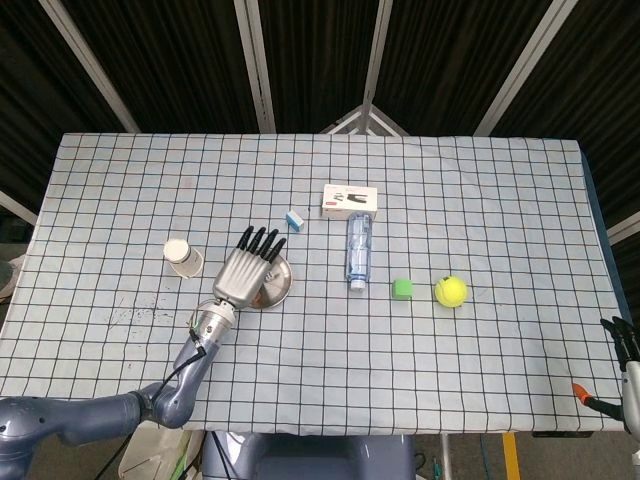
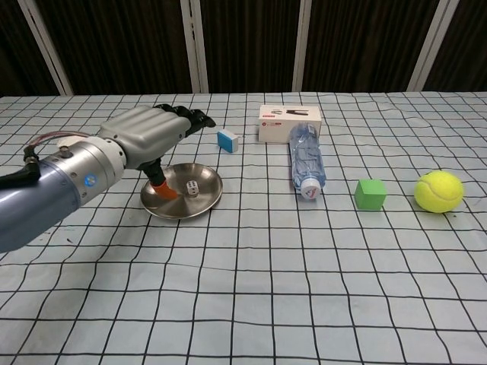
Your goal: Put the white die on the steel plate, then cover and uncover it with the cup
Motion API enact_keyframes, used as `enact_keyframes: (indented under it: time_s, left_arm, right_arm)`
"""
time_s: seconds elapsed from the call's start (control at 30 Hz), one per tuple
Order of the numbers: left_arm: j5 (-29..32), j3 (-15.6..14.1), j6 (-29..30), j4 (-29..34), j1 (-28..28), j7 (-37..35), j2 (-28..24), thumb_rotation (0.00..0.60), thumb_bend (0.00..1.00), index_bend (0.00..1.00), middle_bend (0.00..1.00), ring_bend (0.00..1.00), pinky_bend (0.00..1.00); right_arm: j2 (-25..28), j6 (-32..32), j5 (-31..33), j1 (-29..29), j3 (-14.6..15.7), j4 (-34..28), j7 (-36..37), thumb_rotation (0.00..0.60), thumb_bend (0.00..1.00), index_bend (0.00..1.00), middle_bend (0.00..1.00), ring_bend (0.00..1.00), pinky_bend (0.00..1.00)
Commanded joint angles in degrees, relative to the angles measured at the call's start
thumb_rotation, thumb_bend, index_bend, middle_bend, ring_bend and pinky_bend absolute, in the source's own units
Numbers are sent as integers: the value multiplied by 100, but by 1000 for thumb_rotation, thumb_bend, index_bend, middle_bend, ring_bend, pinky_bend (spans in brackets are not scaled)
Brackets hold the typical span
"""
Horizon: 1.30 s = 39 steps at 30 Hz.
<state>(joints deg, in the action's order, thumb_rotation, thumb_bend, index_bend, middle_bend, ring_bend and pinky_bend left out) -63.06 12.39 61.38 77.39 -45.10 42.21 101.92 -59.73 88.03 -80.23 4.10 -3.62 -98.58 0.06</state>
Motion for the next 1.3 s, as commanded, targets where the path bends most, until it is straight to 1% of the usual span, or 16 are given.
enact_keyframes:
  time_s: [0.03,0.07,0.13,0.17,0.23,0.4,0.5,0.67,0.73,0.97,1.13,1.3]
  left_arm:
    - [-407,-147,664,721,517,-518,-673,600,66,112,1,0,88]
    - [-451,-159,751,770,583,-593,-747,600,67,115,2,0,88]
    - [-555,-203,929,958,811,-1003,-1053,600,66,120,4,0,88]
    - [-515,-231,916,1083,927,-1192,-1303,600,66,117,5,0,88]
    - [-386,-245,795,1273,1019,-1308,-1670,600,67,104,11,0,88]
    - [206,-205,292,1681,985,-1067,-2384,600,67,77,19,0,88]
    - [722,-113,-66,1835,864,-969,-2605,600,75,52,4,0,89]
    - [1842,24,-798,1949,577,-989,-2791,600,121,32,12,5,126]
    - [2149,34,-980,1912,469,-991,-2819,600,127,36,29,12,139]
    - [2637,-36,-1081,1679,205,-877,-2755,600,138,63,78,39,154]
    - [2923,-37,-1075,1463,40,-802,-2662,600,200,113,124,76,191]
    - [3128,-105,-1047,1241,-94,-750,-2559,600,235,150,162,92,201]
  right_arm:
    - [34,47,-25,29,3,-31,55,600,41,160,125,115,15]
    - [39,52,-33,30,3,-38,59,600,41,160,125,115,15]
    - [50,70,-77,37,18,-70,68,600,41,159,125,115,15]
    - [56,88,-115,42,29,-97,71,600,42,159,125,115,15]
    - [68,122,-177,49,43,-142,57,600,42,159,125,115,15]
    - [88,156,-212,59,46,-180,52,600,41,159,125,115,15]
    - [92,122,-184,51,45,-174,51,600,42,159,125,115,15]
    - [86,97,-153,43,36,-146,61,600,42,159,125,115,15]
    - [81,75,-133,36,35,-137,53,600,41,159,125,115,15]
    - [53,7,-116,10,48,-113,9,600,42,160,125,115,15]
    - [31,-13,-120,-4,55,-120,-55,600,42,159,125,115,16]
    - [6,-48,-86,-19,55,-115,-119,600,42,159,125,115,15]
